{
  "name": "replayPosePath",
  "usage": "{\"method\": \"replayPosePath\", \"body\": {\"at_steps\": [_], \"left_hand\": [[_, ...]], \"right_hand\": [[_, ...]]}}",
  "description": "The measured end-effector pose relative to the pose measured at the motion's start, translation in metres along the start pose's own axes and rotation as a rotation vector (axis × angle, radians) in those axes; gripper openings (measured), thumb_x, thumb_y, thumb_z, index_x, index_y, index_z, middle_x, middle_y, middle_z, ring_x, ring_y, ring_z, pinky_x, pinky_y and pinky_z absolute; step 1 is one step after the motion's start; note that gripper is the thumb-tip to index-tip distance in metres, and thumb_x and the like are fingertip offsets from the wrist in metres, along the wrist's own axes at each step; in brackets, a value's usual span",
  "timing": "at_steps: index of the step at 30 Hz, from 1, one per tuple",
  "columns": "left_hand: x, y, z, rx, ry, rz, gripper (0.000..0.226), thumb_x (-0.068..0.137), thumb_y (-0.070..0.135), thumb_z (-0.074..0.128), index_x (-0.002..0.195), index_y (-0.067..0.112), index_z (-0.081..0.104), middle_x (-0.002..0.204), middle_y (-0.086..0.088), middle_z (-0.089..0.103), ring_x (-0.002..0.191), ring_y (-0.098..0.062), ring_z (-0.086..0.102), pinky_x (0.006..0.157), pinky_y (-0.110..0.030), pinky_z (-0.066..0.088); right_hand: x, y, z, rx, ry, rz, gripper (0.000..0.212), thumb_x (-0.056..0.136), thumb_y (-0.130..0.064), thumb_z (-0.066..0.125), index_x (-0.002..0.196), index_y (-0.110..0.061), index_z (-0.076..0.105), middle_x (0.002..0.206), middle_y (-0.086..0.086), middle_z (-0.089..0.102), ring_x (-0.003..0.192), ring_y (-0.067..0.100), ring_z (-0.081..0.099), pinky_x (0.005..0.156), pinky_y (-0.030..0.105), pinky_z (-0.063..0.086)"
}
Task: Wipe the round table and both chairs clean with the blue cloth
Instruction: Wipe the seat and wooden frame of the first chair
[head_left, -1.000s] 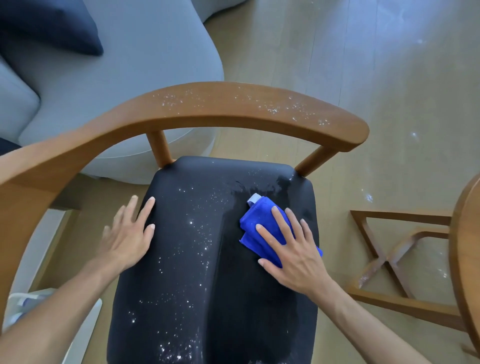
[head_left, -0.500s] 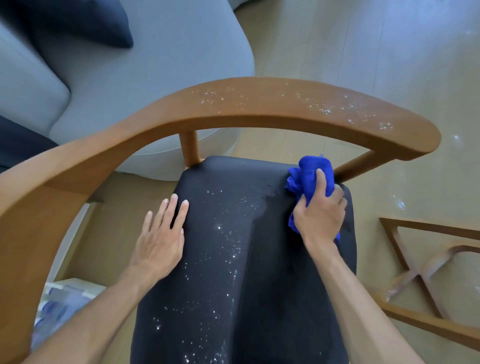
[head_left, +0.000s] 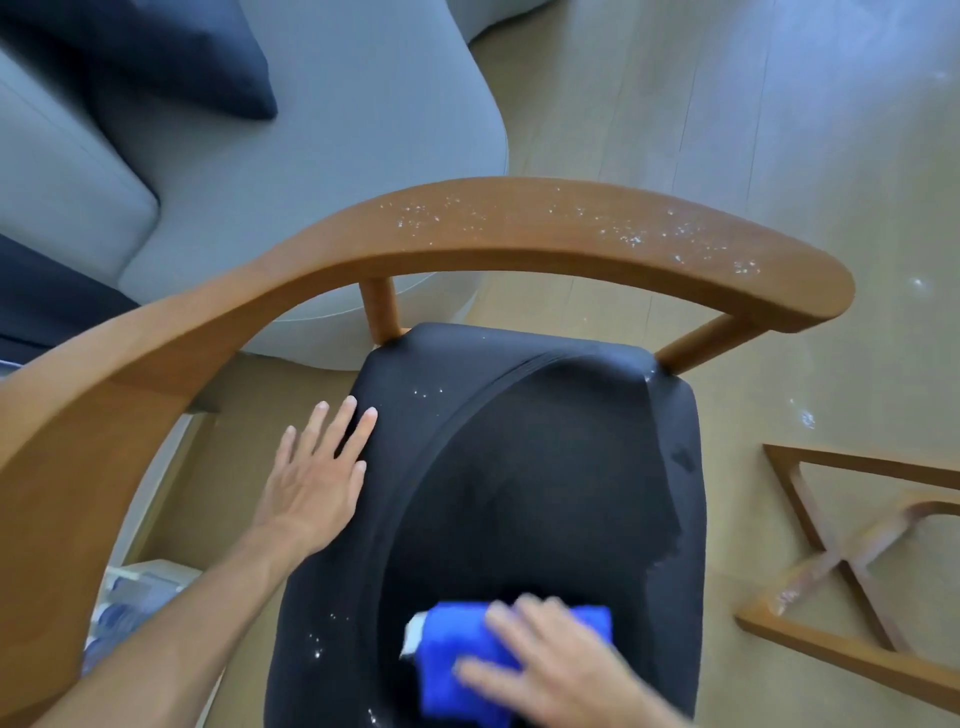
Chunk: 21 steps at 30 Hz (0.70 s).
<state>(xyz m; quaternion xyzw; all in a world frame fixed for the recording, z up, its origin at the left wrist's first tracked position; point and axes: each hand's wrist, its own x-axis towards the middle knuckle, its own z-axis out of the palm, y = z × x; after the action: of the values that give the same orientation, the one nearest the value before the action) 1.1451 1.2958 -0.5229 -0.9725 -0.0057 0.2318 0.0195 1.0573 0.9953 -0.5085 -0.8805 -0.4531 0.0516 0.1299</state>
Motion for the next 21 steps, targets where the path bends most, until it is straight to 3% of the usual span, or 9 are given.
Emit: {"method": "replayPosePath", "body": {"at_steps": [2, 4, 6, 9, 12, 15, 18, 21], "left_hand": [[-0.002, 0.005, 0.003, -0.024, 0.008, -0.016, 0.061, 0.102, 0.036, 0.018, 0.141, 0.028, -0.029, 0.161, 0.002, -0.016, 0.148, -0.022, -0.009, 0.12, -0.043, 0.008], [-0.002, 0.006, 0.006, -0.052, 0.016, -0.021, 0.061, 0.102, 0.034, 0.018, 0.141, 0.028, -0.029, 0.16, 0.002, -0.017, 0.149, -0.022, -0.009, 0.12, -0.042, 0.009], [-0.001, 0.003, 0.006, -0.069, 0.018, -0.014, 0.062, 0.102, 0.034, 0.02, 0.145, 0.029, -0.024, 0.161, 0.004, -0.015, 0.149, -0.02, -0.008, 0.119, -0.041, 0.01], [0.002, -0.005, 0.003, -0.184, -0.014, 0.013, 0.06, 0.102, 0.032, 0.03, 0.152, 0.033, -0.003, 0.161, 0.011, -0.006, 0.149, -0.017, -0.003, 0.118, -0.039, 0.014], [0.005, -0.004, 0.0, -0.563, 0.039, -0.067, 0.06, 0.098, 0.014, 0.043, 0.152, 0.03, 0.021, 0.159, 0.015, 0.014, 0.148, -0.014, 0.008, 0.117, -0.034, 0.016], [0.004, -0.001, -0.01, -0.807, 0.128, -0.277, 0.057, 0.096, -0.004, 0.038, 0.147, 0.022, 0.035, 0.156, 0.006, 0.029, 0.146, -0.016, 0.018, 0.117, -0.033, 0.015], [-0.008, -0.007, -0.028, -0.739, 0.179, -0.336, 0.052, 0.095, -0.009, 0.034, 0.141, 0.012, 0.044, 0.153, -0.002, 0.034, 0.143, -0.019, 0.027, 0.117, -0.033, 0.021], [-0.022, 0.003, -0.058, -0.565, 0.183, -0.159, 0.044, 0.097, -0.001, 0.038, 0.138, 0.009, 0.047, 0.151, -0.003, 0.037, 0.14, -0.019, 0.03, 0.117, -0.033, 0.024]], "right_hand": [[0.015, 0.076, -0.027, -0.092, 0.143, 0.095, 0.037, 0.083, -0.008, 0.057, 0.115, -0.025, 0.06, 0.106, 0.019, 0.064, 0.071, 0.033, 0.057, 0.063, 0.038, 0.049], [0.048, 0.144, -0.046, -0.164, 0.205, 0.51, 0.053, 0.074, 0.0, 0.064, 0.124, -0.017, 0.061, 0.112, 0.025, 0.058, 0.079, 0.04, 0.054, 0.07, 0.048, 0.049], [0.086, 0.177, -0.049, -0.144, 0.198, 0.855, 0.059, 0.079, -0.003, 0.058, 0.136, -0.016, 0.051, 0.117, 0.025, 0.052, 0.089, 0.041, 0.05, 0.081, 0.05, 0.044], [0.135, 0.168, -0.032, -0.117, 0.179, 0.974, 0.061, 0.083, -0.01, 0.05, 0.142, -0.021, 0.041, 0.118, 0.02, 0.051, 0.094, 0.038, 0.048, 0.084, 0.044, 0.037], [0.173, 0.107, -0.017, -0.052, 0.185, 0.885, 0.062, 0.078, -0.009, 0.05, 0.139, -0.021, 0.044, 0.113, 0.018, 0.052, 0.086, 0.034, 0.049, 0.075, 0.042, 0.038], [0.176, 0.014, 0.007, 0.064, 0.2, 0.653, 0.062, 0.063, -0.007, 0.06, 0.123, -0.02, 0.056, 0.099, 0.016, 0.057, 0.068, 0.03, 0.047, 0.062, 0.037, 0.038], [0.131, -0.079, 0.03, 0.146, 0.048, 0.282, 0.045, 0.071, -0.011, 0.057, 0.112, -0.028, 0.059, 0.093, 0.011, 0.064, 0.058, 0.023, 0.045, 0.054, 0.028, 0.039], [0.077, -0.098, 0.033, 0.126, -0.108, 0.019, 0.023, 0.081, -0.022, 0.054, 0.093, -0.042, 0.059, 0.076, 0.001, 0.066, 0.049, 0.017, 0.042, 0.045, 0.025, 0.038]]}}
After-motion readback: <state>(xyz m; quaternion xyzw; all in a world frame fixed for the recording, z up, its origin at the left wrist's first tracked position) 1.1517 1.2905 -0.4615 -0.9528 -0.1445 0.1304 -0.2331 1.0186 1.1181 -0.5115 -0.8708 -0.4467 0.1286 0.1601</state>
